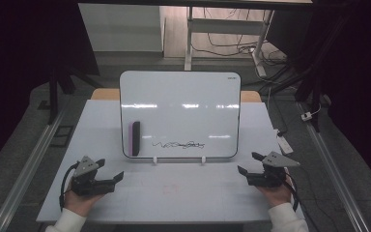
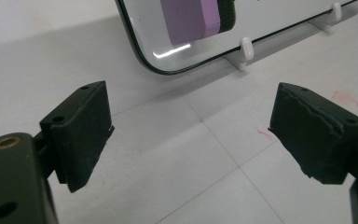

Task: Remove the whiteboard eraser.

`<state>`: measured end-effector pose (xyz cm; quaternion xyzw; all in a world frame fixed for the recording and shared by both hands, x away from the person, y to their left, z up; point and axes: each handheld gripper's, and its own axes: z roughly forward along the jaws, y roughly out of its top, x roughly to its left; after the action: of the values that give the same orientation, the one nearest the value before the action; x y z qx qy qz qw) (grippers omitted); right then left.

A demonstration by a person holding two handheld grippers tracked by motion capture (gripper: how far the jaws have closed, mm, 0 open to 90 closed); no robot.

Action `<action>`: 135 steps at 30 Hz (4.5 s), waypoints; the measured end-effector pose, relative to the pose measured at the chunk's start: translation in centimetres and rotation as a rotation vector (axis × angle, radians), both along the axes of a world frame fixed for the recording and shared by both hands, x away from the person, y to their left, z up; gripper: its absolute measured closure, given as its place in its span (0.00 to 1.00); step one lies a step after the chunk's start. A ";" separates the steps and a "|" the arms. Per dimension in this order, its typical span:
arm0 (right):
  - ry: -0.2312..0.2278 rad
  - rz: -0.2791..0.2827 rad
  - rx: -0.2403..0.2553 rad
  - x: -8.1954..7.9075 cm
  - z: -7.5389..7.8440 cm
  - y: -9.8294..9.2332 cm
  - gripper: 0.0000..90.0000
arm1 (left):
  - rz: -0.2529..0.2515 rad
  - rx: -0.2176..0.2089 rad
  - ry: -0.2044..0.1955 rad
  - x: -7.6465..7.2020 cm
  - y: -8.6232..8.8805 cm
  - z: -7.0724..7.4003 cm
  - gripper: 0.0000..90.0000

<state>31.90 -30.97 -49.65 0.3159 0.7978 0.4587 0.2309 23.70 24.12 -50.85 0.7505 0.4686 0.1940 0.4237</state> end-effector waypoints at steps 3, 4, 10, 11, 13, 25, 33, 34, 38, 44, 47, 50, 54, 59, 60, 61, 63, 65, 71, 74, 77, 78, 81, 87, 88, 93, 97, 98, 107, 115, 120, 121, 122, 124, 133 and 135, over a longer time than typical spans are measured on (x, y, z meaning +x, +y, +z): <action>0.013 0.001 0.007 0.2 -0.2 0.0 0.22 | 0.008 -0.007 0.002 0.0 0.1 0.0 0.17; 0.020 0.001 0.006 0.2 -0.2 0.0 0.22 | 0.010 -0.008 0.002 0.0 0.1 0.0 0.18; 0.028 -0.008 0.010 0.0 -0.3 0.0 0.23 | 0.027 -0.010 0.010 -0.3 0.2 0.0 0.18; 0.031 -0.010 0.012 -0.1 -0.3 0.0 0.23 | 0.033 -0.013 0.009 -0.4 0.2 0.1 0.18; 0.027 -0.012 0.014 -0.4 -0.2 0.0 0.24 | 0.031 -0.021 0.003 -0.5 0.1 0.3 0.18; 0.021 -0.015 0.024 -0.7 0.1 0.1 0.24 | -0.002 0.002 -0.036 -0.1 -1.6 3.1 0.21; 0.013 -0.020 0.022 -0.9 0.3 0.3 0.24 | 0.023 0.007 -0.026 1.5 -3.0 4.5 0.23; 0.017 -0.017 0.019 -0.8 0.2 0.3 0.24 | 0.025 0.008 -0.022 1.8 -3.0 4.6 0.24; 0.020 -0.014 0.006 -0.8 0.0 0.5 0.24 | 0.045 -0.008 -0.014 2.9 -3.2 4.9 0.28; 0.018 -0.016 0.002 -0.9 0.0 0.6 0.24 | 0.057 -0.011 -0.018 4.6 -3.9 5.6 0.33; 0.016 -0.018 -0.002 -0.9 -0.1 0.7 0.24 | 0.077 0.005 -0.018 5.5 -4.3 5.7 0.35; 0.019 -0.017 -0.006 -0.9 -0.1 0.7 0.24 | 0.091 -0.002 -0.023 6.6 -4.6 5.9 0.38; 0.019 -0.021 -0.010 -0.9 -0.2 0.7 0.24 | 0.091 -0.001 -0.020 7.3 -5.0 6.0 0.41; 0.014 -0.023 -0.013 -0.9 -0.2 0.8 0.24 | 0.117 0.001 -0.017 8.4 -5.7 6.0 0.44; 0.013 -0.023 -0.015 -0.9 -0.2 0.8 0.24 | 0.123 0.008 -0.016 8.6 -5.8 5.9 0.46; 0.012 -0.022 -0.014 -0.9 -0.2 0.8 0.24 | 0.128 0.014 -0.012 8.7 -5.9 5.8 0.47; 0.010 -0.022 -0.015 -0.9 -0.1 0.8 0.24 | 0.141 0.026 -0.008 8.9 -6.1 5.6 0.50; 0.010 -0.021 -0.017 -0.9 -0.1 0.8 0.24 | 0.152 0.028 -0.007 9.0 -6.2 5.5 0.52; 0.008 -0.018 -0.026 -1.0 -0.2 0.9 0.24 | 0.183 0.036 -0.010 9.2 -6.5 5.4 0.57; 0.006 -0.014 -0.026 -1.0 -0.2 1.0 0.24 | 0.192 0.032 -0.011 9.3 -6.6 5.4 0.59; -0.001 -0.011 -0.029 -1.0 -0.1 1.1 0.24 | 0.204 0.032 -0.009 9.3 -6.7 5.5 0.61; -0.002 -0.011 -0.029 -1.1 -0.1 1.1 0.24 | 0.209 0.032 -0.008 9.3 -6.7 5.5 0.61; -0.004 -0.009 -0.030 -1.1 -0.1 1.2 0.24 | 0.220 0.033 -0.003 9.3 -6.8 5.5 0.63; -0.012 -0.005 -0.039 -1.2 0.0 1.4 0.24 | 0.231 0.032 0.007 9.2 -6.9 5.6 0.66; -0.012 -0.005 -0.039 -1.2 0.0 1.4 0.24 | 0.232 0.032 0.007 9.2 -6.9 5.6 0.66; -0.015 -0.006 -0.039 -1.2 0.0 1.4 0.24 | 0.236 0.032 0.010 9.0 -6.8 5.7 0.68; -0.016 -0.007 -0.040 -1.2 0.0 1.4 0.24 | 0.230 0.032 0.014 8.8 -6.7 5.8 0.70; -0.015 -0.009 -0.039 -1.2 0.0 1.4 0.24 | 0.228 0.033 0.017 8.8 -6.7 5.8 0.70; -0.024 -0.004 -0.027 -1.3 0.2 1.6 0.24 | 0.178 0.023 -0.007 7.7 -7.5 6.5 0.70; -0.020 0.019 0.005 -1.5 0.6 2.3 0.24 | 0.117 0.005 -0.051 6.5 -8.8 7.9 0.70; -0.019 0.041 0.018 -1.7 0.9 3.0 0.24 | 0.065 -0.025 -0.055 6.0 -9.4 8.2 0.70; -0.020 0.046 0.021 -1.7 0.9 3.1 0.24 | 0.053 -0.027 -0.055 5.9 -9.6 8.2 0.70; -0.017 0.049 0.025 -1.7 1.0 3.3 0.24 | 0.039 -0.035 -0.051 5.9 -9.7 8.2 0.70; -0.014 0.059 0.033 -1.7 1.1 3.6 0.24 | 0.017 -0.057 -0.045 5.9 -9.9 8.2 0.70; 0.017 0.085 0.104 -1.6 1.6 5.7 0.24 | -0.049 -0.093 -0.028 5.8 -11.6 8.2 0.70; 0.023 0.100 0.128 -1.6 2.0 7.0 0.24 | -0.059 -0.090 -0.031 5.8 -12.2 8.1 0.70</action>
<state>30.34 -24.00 -47.69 0.2952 0.7842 0.5161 0.1777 29.54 11.96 -42.70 0.7412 0.4480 0.1718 0.4695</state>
